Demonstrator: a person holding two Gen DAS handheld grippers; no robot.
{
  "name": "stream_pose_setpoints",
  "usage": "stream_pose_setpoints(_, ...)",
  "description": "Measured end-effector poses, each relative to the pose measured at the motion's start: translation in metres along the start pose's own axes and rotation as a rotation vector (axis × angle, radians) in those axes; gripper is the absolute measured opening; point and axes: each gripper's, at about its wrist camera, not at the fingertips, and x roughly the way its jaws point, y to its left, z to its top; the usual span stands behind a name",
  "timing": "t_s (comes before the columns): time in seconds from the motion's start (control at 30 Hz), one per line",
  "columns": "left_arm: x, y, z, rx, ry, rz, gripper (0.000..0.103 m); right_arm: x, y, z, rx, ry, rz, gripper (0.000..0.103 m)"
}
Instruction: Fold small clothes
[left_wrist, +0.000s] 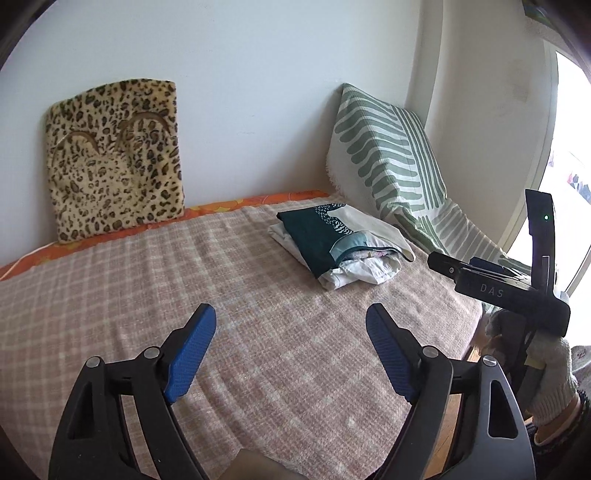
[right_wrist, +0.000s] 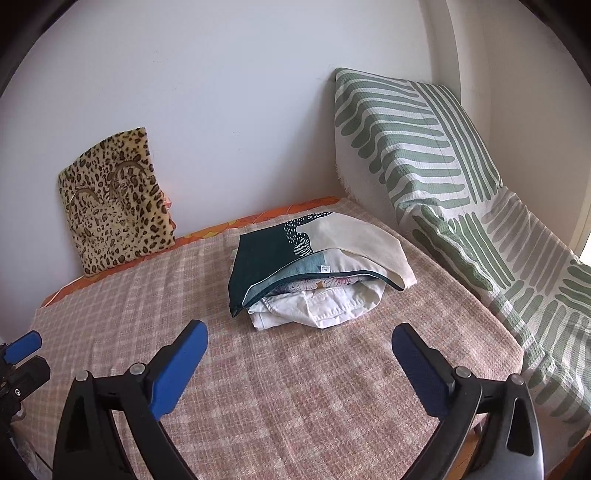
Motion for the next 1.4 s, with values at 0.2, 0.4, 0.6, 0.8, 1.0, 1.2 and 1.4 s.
stream_pose_setpoints(0.2,-0.001,0.002,-0.007,0.012,-0.013,0.046,0.092,0.001,0.003,-0.005,-0.008,-0.035,-0.044,0.103)
stream_pose_setpoints(0.4,-0.001,0.008,-0.016,-0.019,-0.026,0.067,0.103,0.004,0.000,-0.011,0.011,-0.044,-0.060,0.103)
stream_pose_setpoints(0.6,0.003,0.015,-0.024,-0.042,-0.032,0.093,0.103,0.002,-0.003,-0.011,0.027,-0.062,-0.071,0.103)
stream_pose_setpoints(0.8,0.004,0.018,-0.025,-0.050,-0.030,0.101,0.103,0.007,-0.007,-0.012,0.025,-0.051,-0.089,0.103)
stream_pose_setpoints(1.0,0.004,0.022,-0.025,-0.065,-0.025,0.098,0.103,0.009,-0.010,-0.012,0.034,-0.048,-0.092,0.103)
stream_pose_setpoints(1.2,0.003,0.021,-0.024,-0.052,-0.029,0.095,0.103,0.010,-0.010,-0.012,0.037,-0.046,-0.091,0.103)
stream_pose_setpoints(1.4,0.003,0.021,-0.025,-0.054,-0.021,0.092,0.103,0.010,-0.010,-0.012,0.036,-0.047,-0.092,0.103)
